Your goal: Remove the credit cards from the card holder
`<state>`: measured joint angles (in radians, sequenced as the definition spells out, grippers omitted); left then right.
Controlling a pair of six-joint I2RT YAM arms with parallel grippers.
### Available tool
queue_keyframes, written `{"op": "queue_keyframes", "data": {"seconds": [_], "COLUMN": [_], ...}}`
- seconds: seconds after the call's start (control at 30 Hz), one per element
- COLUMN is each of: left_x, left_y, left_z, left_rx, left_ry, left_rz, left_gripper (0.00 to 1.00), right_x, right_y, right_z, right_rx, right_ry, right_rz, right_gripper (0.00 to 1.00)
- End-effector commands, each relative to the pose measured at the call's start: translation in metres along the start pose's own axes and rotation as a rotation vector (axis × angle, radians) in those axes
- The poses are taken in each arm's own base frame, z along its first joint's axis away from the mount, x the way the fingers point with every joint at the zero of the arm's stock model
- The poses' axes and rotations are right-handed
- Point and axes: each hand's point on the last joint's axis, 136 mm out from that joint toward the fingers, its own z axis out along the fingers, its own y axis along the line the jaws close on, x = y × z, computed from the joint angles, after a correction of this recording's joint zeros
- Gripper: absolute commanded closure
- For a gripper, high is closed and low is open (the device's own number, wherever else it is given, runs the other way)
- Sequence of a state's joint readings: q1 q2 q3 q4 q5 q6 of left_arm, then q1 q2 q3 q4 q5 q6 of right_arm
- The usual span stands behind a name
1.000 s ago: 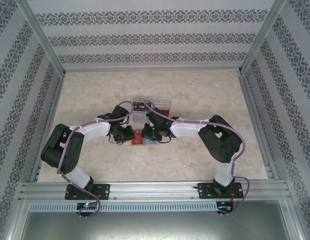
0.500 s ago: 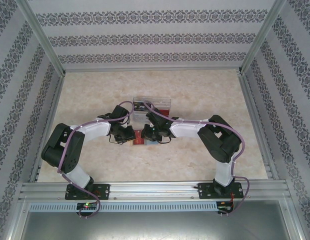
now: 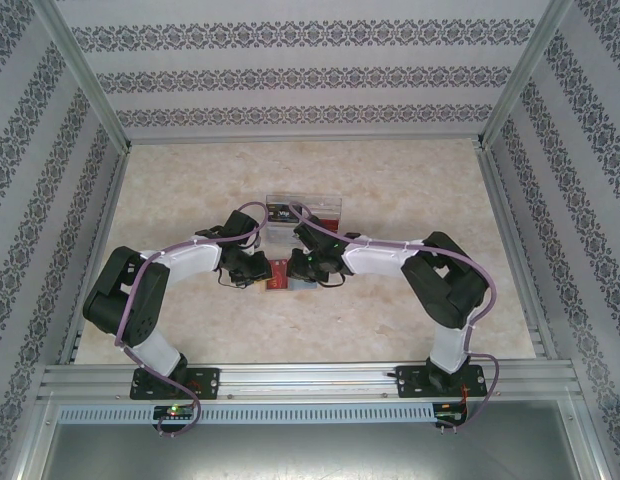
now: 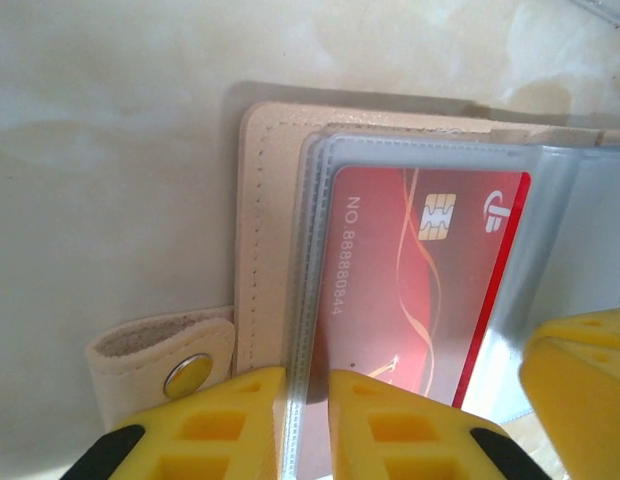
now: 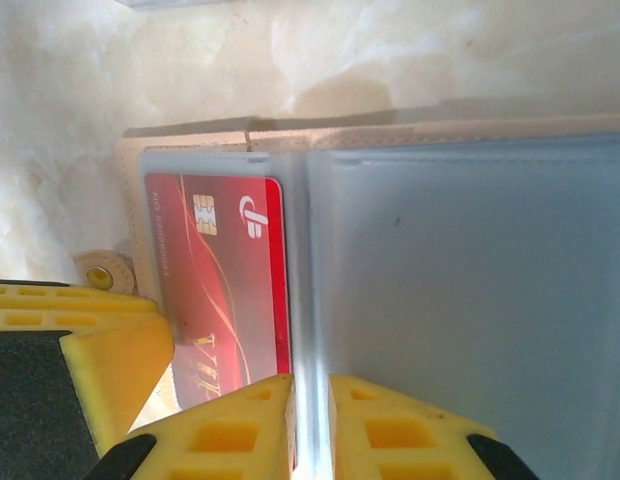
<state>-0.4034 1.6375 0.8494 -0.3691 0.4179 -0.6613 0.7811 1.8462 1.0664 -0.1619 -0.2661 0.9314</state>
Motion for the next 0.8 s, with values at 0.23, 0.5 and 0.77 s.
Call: {"op": "queue_keyframes", "data": {"seconds": [0.23, 0.5, 0.77], "left_x": [-0.004, 0.002, 0.004], "left_y": [-0.005, -0.009, -0.023], "left_z": [-0.005, 0.005, 0.006], "left_rx": [0.004, 0.027, 0.075], "left_ry": [-0.008, 0.03, 0.039], "left_rz": [0.012, 0.011, 0.037], "left_gripper": [0.76, 0.72, 0.69], "right_x": [0.007, 0.008, 0.009], "right_y": [-0.028, -0.027, -0.029], "right_z": [0.003, 0.006, 0.008], "right_rx": [0.079, 0.077, 0.077], "right_ry": [0.012, 0.019, 0.024], "right_rz": [-0.002, -0.001, 0.008], "right_gripper": [0.82, 0.82, 0.82]}}
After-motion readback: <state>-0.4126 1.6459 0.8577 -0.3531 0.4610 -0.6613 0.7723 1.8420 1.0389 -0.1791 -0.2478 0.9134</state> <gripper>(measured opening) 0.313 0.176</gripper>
